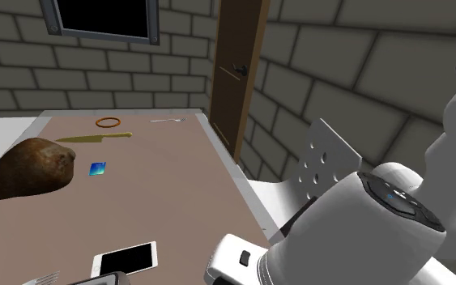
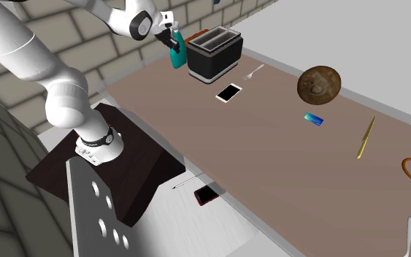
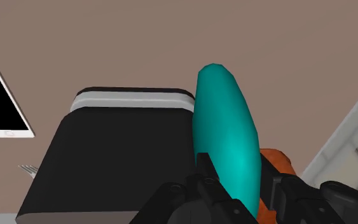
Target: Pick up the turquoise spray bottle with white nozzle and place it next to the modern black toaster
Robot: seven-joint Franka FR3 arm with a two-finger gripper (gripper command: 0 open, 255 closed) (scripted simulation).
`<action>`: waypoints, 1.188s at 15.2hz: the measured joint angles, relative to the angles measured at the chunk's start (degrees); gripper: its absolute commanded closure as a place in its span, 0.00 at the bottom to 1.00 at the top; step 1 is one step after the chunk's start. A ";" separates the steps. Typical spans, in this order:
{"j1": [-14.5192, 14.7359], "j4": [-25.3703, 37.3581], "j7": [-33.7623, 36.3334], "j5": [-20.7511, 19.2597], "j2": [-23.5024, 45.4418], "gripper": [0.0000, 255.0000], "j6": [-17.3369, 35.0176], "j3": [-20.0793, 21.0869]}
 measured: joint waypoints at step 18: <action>-13.90 0.24 33.60 -42.74 12.20 1.00 8.51 7.68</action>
